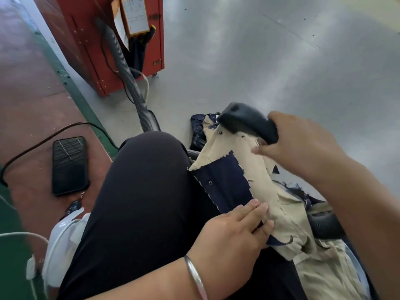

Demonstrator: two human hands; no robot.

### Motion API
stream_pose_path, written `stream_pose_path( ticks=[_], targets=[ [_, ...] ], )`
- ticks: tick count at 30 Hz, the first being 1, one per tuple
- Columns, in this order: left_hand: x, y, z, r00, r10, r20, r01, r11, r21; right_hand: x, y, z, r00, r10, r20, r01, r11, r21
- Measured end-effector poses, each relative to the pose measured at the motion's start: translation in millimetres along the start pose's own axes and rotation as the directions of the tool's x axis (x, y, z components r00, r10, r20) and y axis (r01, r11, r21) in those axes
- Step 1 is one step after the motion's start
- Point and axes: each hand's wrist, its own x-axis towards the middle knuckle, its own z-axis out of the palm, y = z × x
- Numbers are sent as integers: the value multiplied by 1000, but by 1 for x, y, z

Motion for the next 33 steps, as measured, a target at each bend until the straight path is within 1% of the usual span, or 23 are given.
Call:
stream_pose_path(
  ticks=[2,4,6,7,10,13,17,20,23,25,27,29,31,33],
  targets=[
    [-1,1,0,1000,-6,-10,6,1000,2,10,15,-6,996,70,-56,-66,995,74],
    [-2,1,-1,1000,-9,-15,9,1000,-5,8,33,-16,989,124,-79,-107,976,188],
    [-1,0,-1,1000,-5,-9,5,1000,-5,-9,47,-29,991,128,-43,-111,954,278],
    [-1,0,-1,1000,-3,-2,3,1000,0,-21,51,-33,994,113,-11,-105,953,284],
    [0,1,1,1000,2,1,-2,1000,-3,-57,51,-36,996,52,75,-67,978,200],
    [1,1,3,1000,12,-5,-12,1000,4,-82,51,-26,997,-19,81,15,999,43],
    [1,-1,3,998,24,-50,-23,1000,12,-87,34,-13,984,-6,178,20,997,-79],
    [2,-2,2,996,22,-81,-21,1000,14,-69,15,-8,991,-15,135,34,989,-141],
    [1,-1,4,997,13,-75,-12,1000,12,-41,0,-6,993,-50,110,58,996,-74],
    [0,0,4,998,4,-59,-4,1000,0,-25,0,-8,997,-27,69,29,999,-16],
    [-1,1,3,999,-5,-51,5,1000,-6,-18,11,-15,1000,6,-18,-5,999,46],
    [-2,2,3,998,-12,-55,11,1000,-21,-23,28,-26,992,72,-107,-55,986,157],
    [-2,2,3,999,-9,-52,8,1000,-21,-38,48,-39,987,121,-105,-86,953,290],
    [-1,2,1,1000,1,-30,-1,1000,-6,-52,69,-47,986,147,-84,-110,935,338]
  ],
)
